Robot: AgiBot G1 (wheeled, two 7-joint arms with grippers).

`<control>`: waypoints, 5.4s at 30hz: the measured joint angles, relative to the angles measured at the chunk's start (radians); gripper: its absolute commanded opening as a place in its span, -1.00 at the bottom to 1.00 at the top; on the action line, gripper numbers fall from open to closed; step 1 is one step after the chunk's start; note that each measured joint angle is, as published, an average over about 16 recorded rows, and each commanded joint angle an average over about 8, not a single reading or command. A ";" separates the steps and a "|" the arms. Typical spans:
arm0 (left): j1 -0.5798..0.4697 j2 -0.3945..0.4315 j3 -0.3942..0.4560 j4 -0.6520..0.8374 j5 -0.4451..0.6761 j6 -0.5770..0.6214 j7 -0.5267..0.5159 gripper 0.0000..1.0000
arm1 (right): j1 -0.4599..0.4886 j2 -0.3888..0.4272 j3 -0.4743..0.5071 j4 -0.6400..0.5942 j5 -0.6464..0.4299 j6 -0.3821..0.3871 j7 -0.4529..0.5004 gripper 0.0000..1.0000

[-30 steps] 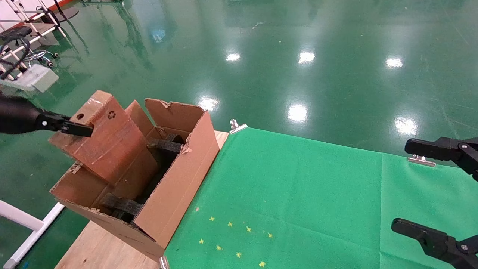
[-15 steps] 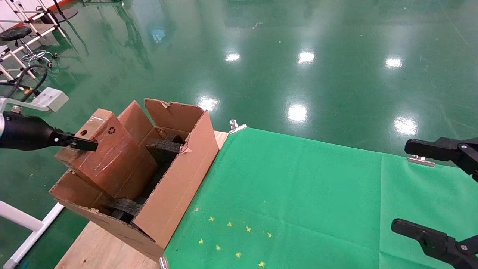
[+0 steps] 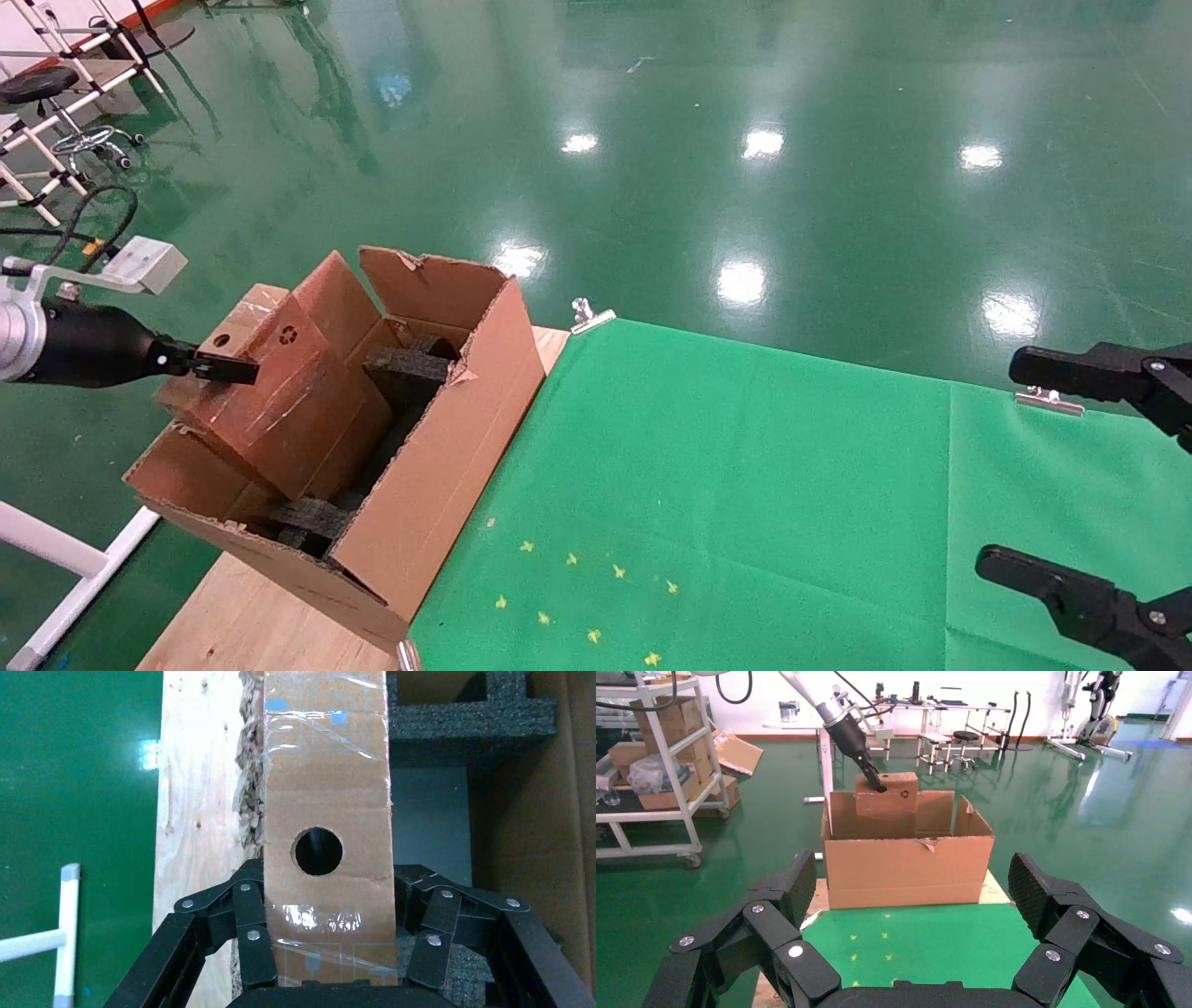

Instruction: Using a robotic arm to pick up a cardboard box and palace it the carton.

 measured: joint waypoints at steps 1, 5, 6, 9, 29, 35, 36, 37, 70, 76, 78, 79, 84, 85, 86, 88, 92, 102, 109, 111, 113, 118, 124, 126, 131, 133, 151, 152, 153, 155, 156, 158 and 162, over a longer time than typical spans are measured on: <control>-0.002 0.003 -0.001 0.006 -0.001 -0.005 0.004 -1.00 | 0.000 0.000 0.000 0.000 0.000 0.000 0.000 1.00; -0.015 0.018 -0.002 0.027 0.000 -0.021 0.019 -1.00 | 0.000 0.000 0.000 0.000 0.000 0.000 0.000 1.00; -0.018 0.021 -0.002 0.031 0.001 -0.025 0.023 -1.00 | 0.000 0.000 0.000 0.000 0.000 0.000 0.000 1.00; -0.026 0.032 -0.001 0.046 0.004 -0.034 0.031 -1.00 | 0.000 0.000 0.000 0.000 0.000 0.000 0.000 1.00; 0.025 0.089 -0.003 0.169 0.000 -0.112 0.071 -1.00 | 0.000 0.000 0.000 0.000 0.000 0.000 0.000 1.00; 0.058 0.109 -0.009 0.198 -0.010 -0.142 0.074 -1.00 | 0.000 0.000 0.000 0.000 0.000 0.000 0.000 1.00; 0.064 0.112 -0.010 0.202 -0.011 -0.146 0.074 -1.00 | 0.000 0.000 0.000 0.000 0.000 0.000 0.000 1.00; 0.070 0.116 -0.011 0.205 -0.013 -0.151 0.074 -1.00 | 0.000 0.000 0.000 0.000 0.000 0.000 0.000 1.00; 0.264 0.215 -0.041 0.236 -0.056 -0.419 0.045 -1.00 | 0.000 0.000 0.000 0.000 0.000 0.000 0.000 1.00; 0.289 0.227 -0.047 0.234 -0.064 -0.427 0.044 -1.00 | 0.000 0.000 0.000 0.000 0.000 0.000 0.000 1.00; 0.296 0.232 -0.049 0.234 -0.067 -0.429 0.043 -1.00 | 0.000 0.000 0.000 0.000 0.000 0.000 0.000 1.00; 0.300 0.234 -0.050 0.233 -0.068 -0.431 0.042 -1.00 | 0.000 0.000 0.000 0.000 0.000 0.000 0.000 1.00; 0.319 0.245 -0.054 0.232 -0.074 -0.443 0.040 -1.00 | 0.000 0.000 0.000 0.000 0.000 0.000 0.000 1.00; 0.322 0.247 -0.055 0.232 -0.075 -0.446 0.039 -1.00 | 0.000 0.000 0.000 0.000 0.000 0.000 0.000 1.00; 0.326 0.250 -0.056 0.232 -0.076 -0.449 0.038 -1.00 | 0.000 0.000 0.000 0.000 0.000 0.000 0.000 1.00; 0.332 0.254 -0.057 0.232 -0.078 -0.455 0.037 -1.00 | 0.000 0.000 0.000 0.000 0.000 0.000 0.000 1.00; 0.342 0.261 -0.059 0.232 -0.082 -0.466 0.033 -0.50 | 0.000 0.000 0.000 0.000 0.000 0.000 0.000 1.00; 0.354 0.269 -0.062 0.233 -0.086 -0.481 0.026 1.00 | 0.000 0.000 0.000 0.000 0.000 0.000 0.000 1.00; 0.350 0.267 -0.062 0.233 -0.085 -0.479 0.025 1.00 | 0.000 0.000 0.000 0.000 0.000 0.000 0.000 1.00; 0.347 0.266 -0.062 0.233 -0.085 -0.477 0.025 1.00 | 0.000 0.000 0.000 0.000 0.000 0.000 0.000 1.00; 0.343 0.265 -0.061 0.233 -0.084 -0.475 0.024 1.00 | 0.000 0.000 0.000 0.000 0.000 0.000 0.000 1.00; 0.333 0.260 -0.060 0.232 -0.082 -0.469 0.023 1.00 | 0.000 0.000 0.000 0.000 0.000 0.000 0.000 1.00; 0.320 0.256 -0.059 0.229 -0.081 -0.458 0.022 1.00 | 0.000 0.000 0.000 0.000 0.000 0.000 0.000 1.00; 0.316 0.254 -0.059 0.228 -0.082 -0.453 0.022 1.00 | 0.000 0.000 0.000 0.000 0.000 0.000 0.000 1.00; 0.299 0.248 -0.064 0.221 -0.088 -0.431 0.020 1.00 | 0.000 0.000 0.000 0.000 0.000 0.000 0.000 1.00; 0.289 0.243 -0.067 0.216 -0.093 -0.418 0.020 1.00 | 0.000 0.000 0.000 0.000 0.000 0.000 0.000 1.00; 0.149 0.120 -0.198 0.063 -0.300 -0.069 -0.034 1.00 | 0.000 0.000 0.000 0.000 0.000 0.000 0.000 1.00; 0.147 0.112 -0.210 0.051 -0.321 -0.036 -0.041 1.00 | 0.000 0.000 0.000 0.000 0.000 0.000 0.000 1.00; 0.146 0.105 -0.222 0.039 -0.344 -0.004 -0.050 1.00 | 0.000 0.000 0.000 0.000 0.000 0.000 0.000 1.00; 0.148 0.093 -0.248 0.015 -0.389 0.061 -0.067 1.00 | 0.000 0.000 0.000 0.000 0.000 0.000 0.000 1.00; 0.151 0.088 -0.260 0.003 -0.413 0.093 -0.077 1.00 | 0.000 0.000 0.000 0.000 0.000 0.000 0.000 1.00; 0.158 0.080 -0.282 -0.017 -0.454 0.148 -0.093 1.00 | 0.000 0.000 0.000 0.000 0.000 0.000 0.000 1.00; 0.183 0.072 -0.327 -0.050 -0.540 0.251 -0.128 1.00 | 0.000 0.000 0.000 0.000 0.000 0.000 0.000 1.00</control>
